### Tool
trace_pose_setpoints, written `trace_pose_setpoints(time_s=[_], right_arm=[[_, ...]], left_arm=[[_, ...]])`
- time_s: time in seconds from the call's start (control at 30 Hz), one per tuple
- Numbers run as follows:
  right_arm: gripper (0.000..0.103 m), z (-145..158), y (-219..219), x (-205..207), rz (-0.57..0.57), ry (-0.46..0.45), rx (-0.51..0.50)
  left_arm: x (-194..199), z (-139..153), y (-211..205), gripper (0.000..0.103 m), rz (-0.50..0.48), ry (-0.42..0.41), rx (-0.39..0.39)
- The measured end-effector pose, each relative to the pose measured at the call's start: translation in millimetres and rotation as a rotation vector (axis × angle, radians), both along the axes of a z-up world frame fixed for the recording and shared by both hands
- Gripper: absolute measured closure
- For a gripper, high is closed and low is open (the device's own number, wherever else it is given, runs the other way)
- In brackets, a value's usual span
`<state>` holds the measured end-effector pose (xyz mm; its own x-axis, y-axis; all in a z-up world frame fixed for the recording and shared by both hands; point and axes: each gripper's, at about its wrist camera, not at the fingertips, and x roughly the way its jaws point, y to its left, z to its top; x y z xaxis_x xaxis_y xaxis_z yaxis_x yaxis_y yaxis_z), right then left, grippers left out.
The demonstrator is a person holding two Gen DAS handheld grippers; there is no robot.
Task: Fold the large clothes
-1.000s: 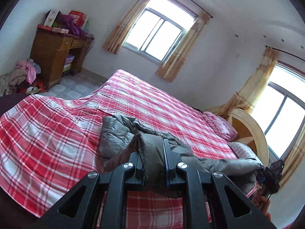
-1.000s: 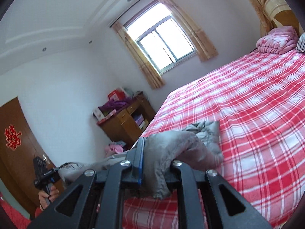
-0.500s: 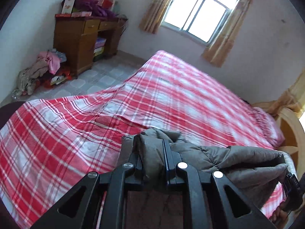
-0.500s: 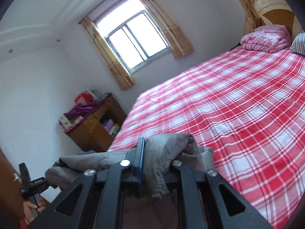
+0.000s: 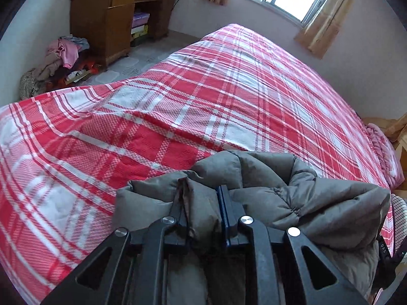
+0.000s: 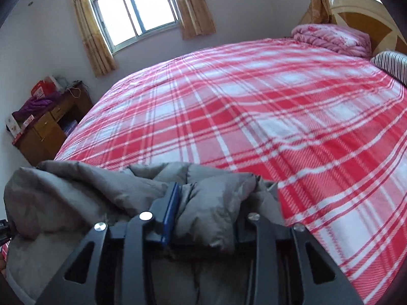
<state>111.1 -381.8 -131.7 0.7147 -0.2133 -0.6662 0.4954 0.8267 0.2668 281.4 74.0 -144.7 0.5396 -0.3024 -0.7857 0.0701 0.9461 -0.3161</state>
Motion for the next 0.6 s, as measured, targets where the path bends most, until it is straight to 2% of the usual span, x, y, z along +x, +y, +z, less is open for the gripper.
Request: trace_pose_setpoints(time_s=[0.1,0.17,0.23,0.27,0.3,0.33,0.37,0.4,0.43,0.5,0.53,0.57,0.6], right_arm=[[0.065,-1.3,2.1,1.8,0.002,0.019,-0.012],[0.064,-1.8,0.7,-1.2,0.007,0.02,-0.003],[0.063,-4.4,-3.5,-2.8,0.011,0.012,0.026],[0.061,-6.0,-5.4,-0.2,0.013,0.007,0.046],[0.06,-7.2,-8.0,1.3,0.018,-0.003,0.071],[0.057,-8.4,-13.6,-1.9,0.032,-0.023,0.117],[0.055,-8.9,-14.9,-0.8,0.04,-0.033,0.144],[0.053,-8.7,-18.0,-2.8,0.049,-0.041,0.182],[0.051,-6.9,-21.3,-3.4,0.057,-0.037,0.216],[0.044,7.7,-28.3,-10.8,0.06,-0.058,0.275],[0.03,19.5,-29.9,-19.0,0.055,-0.105,0.284],[0.011,33.7,-30.4,-29.5,0.044,-0.159,0.278],[0.003,44.9,-30.0,-37.9,0.031,-0.195,0.263]], left_arm=[[-2.1,-9.7,5.1,0.084,-0.022,-0.021,-0.059],[0.7,-10.1,20.6,0.084,-0.008,0.006,-0.182],[3.9,-6.1,39.2,0.081,0.008,0.077,-0.298],[4.4,-2.3,44.8,0.08,0.017,0.097,-0.33],[0.7,11.8,57.7,0.076,0.031,0.083,-0.364],[-4.8,27.7,65.3,0.064,0.036,0.034,-0.36],[-12.3,45.4,70.8,0.056,0.046,-0.023,-0.324],[-18.3,59.8,75.5,0.035,0.055,-0.065,-0.289],[-26.4,78.2,80.3,0.022,0.06,-0.111,-0.255],[-38.8,101.6,82.5,0.022,0.049,-0.159,-0.224],[-44.7,110.7,80.3,0.022,0.041,-0.173,-0.199],[-51.2,118.6,74.5,0.022,0.028,-0.185,-0.159],[-59.6,126.8,61.7,0.022,0.001,-0.199,-0.101]])
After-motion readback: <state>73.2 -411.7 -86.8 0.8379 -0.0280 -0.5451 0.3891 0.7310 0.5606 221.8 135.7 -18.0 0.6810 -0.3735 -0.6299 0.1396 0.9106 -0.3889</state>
